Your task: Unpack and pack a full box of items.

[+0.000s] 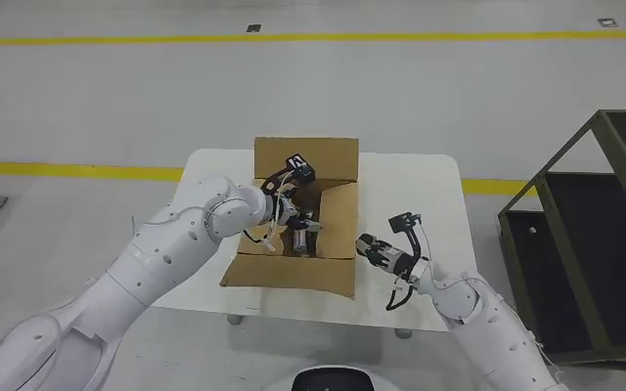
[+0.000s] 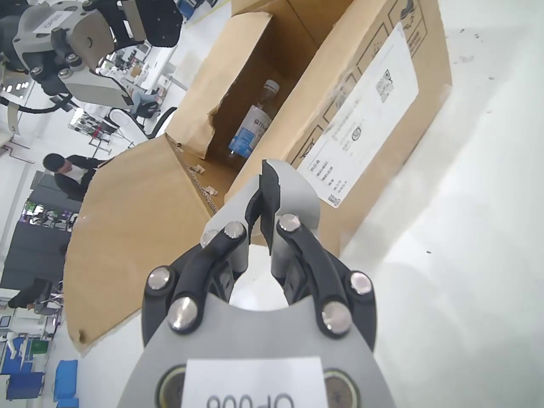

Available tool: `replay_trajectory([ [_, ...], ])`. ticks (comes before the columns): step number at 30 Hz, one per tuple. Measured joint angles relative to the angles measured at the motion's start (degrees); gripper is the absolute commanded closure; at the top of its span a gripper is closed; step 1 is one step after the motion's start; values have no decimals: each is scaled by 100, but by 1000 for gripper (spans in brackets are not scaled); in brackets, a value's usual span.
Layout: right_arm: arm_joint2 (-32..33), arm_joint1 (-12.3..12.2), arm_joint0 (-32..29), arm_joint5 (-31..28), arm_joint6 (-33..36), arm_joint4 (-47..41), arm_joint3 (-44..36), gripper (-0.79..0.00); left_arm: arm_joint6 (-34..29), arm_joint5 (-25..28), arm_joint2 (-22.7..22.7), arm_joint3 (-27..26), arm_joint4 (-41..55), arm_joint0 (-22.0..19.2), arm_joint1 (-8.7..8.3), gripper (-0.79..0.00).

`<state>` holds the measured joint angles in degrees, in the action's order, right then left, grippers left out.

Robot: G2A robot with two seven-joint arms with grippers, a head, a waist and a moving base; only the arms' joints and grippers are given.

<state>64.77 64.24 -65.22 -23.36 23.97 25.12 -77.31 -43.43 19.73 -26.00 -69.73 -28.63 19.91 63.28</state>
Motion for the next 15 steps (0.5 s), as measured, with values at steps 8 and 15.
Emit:
replay_trajectory([
  [8,454,-59,-286,645,-422,215,-542,0,205,-788,330,-132,-1315,281,126,-785],
  [15,531,-54,-281,706,-433,253,-624,0,347,-1814,675,-37,-2786,451,367,-785],
])
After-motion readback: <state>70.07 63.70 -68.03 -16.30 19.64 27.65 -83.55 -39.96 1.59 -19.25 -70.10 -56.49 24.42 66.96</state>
